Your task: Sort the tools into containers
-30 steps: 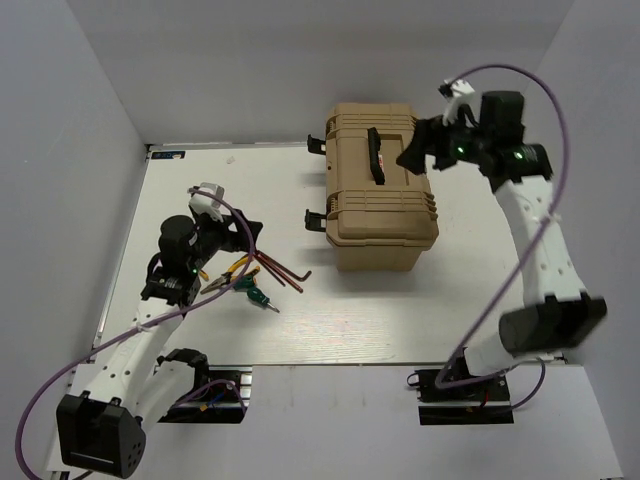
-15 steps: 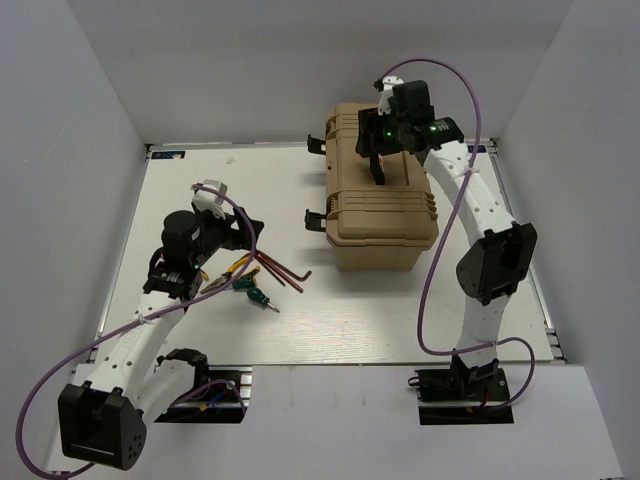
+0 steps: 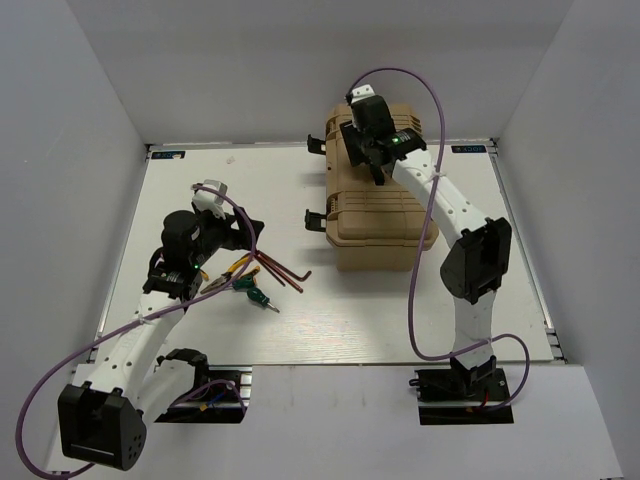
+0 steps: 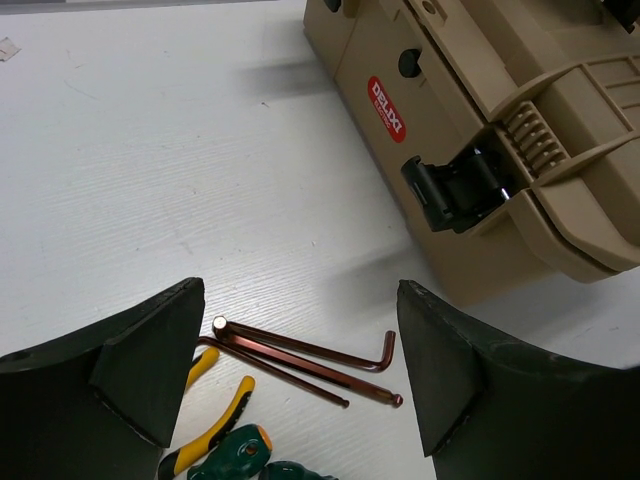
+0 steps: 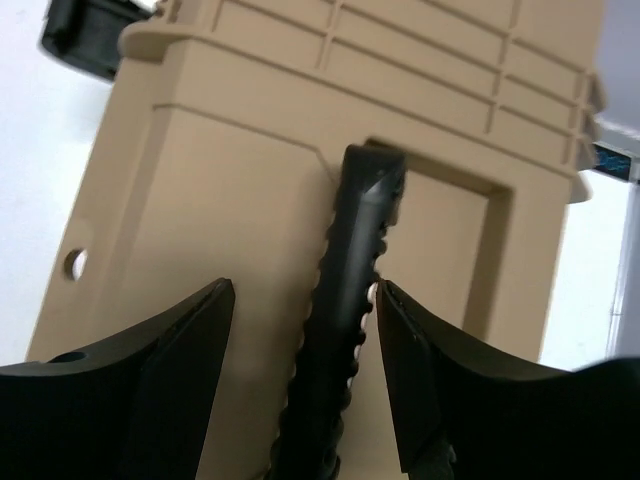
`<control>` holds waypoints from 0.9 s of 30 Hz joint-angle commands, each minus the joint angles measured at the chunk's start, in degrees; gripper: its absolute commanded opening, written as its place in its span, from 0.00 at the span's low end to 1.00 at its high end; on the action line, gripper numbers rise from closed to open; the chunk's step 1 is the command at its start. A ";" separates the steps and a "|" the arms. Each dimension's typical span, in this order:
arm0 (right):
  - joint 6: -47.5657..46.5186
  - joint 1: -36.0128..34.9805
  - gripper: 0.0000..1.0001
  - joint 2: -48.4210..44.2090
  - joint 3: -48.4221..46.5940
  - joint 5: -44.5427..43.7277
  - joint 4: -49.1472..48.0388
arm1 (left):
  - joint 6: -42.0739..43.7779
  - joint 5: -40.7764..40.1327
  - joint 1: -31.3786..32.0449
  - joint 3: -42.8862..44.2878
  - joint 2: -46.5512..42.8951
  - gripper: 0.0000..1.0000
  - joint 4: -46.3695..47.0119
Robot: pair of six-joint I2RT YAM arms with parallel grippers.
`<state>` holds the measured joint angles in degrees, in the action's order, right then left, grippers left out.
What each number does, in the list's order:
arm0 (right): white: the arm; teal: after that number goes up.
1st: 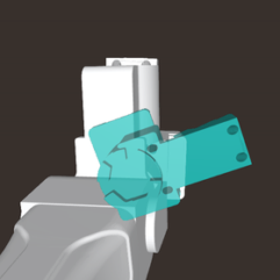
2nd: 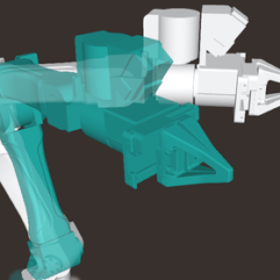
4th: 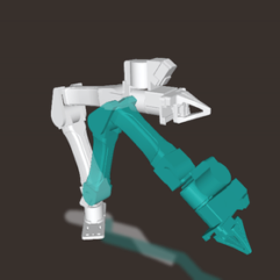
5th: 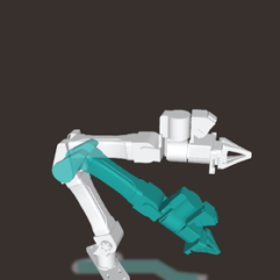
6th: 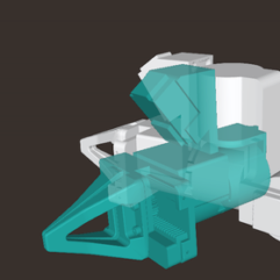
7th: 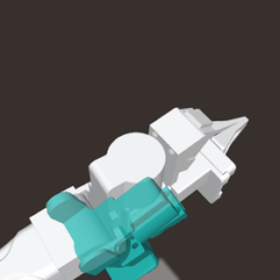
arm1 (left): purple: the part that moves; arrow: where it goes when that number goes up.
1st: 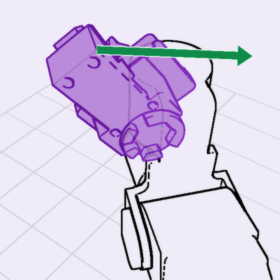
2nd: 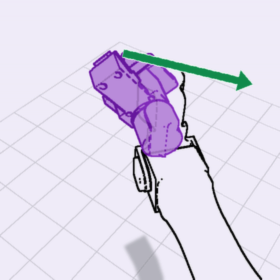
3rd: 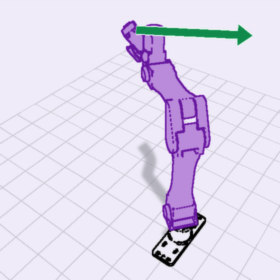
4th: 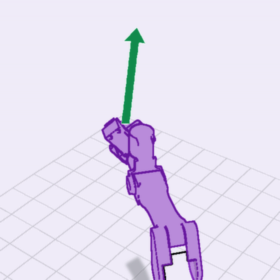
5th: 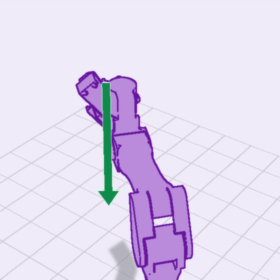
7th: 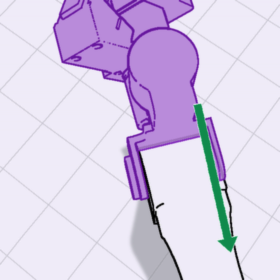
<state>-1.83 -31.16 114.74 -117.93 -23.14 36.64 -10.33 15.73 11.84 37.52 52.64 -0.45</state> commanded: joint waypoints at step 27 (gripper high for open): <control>5.69 -0.75 0.00 -6.37 -7.83 0.63 2.73 | 0.04 4.40 0.21 2.03 -0.70 0.84 0.62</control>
<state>1.87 -30.70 114.43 -119.66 -27.86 39.00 -10.37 18.26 11.84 37.56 52.21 -0.40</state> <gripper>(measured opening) 0.320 0.840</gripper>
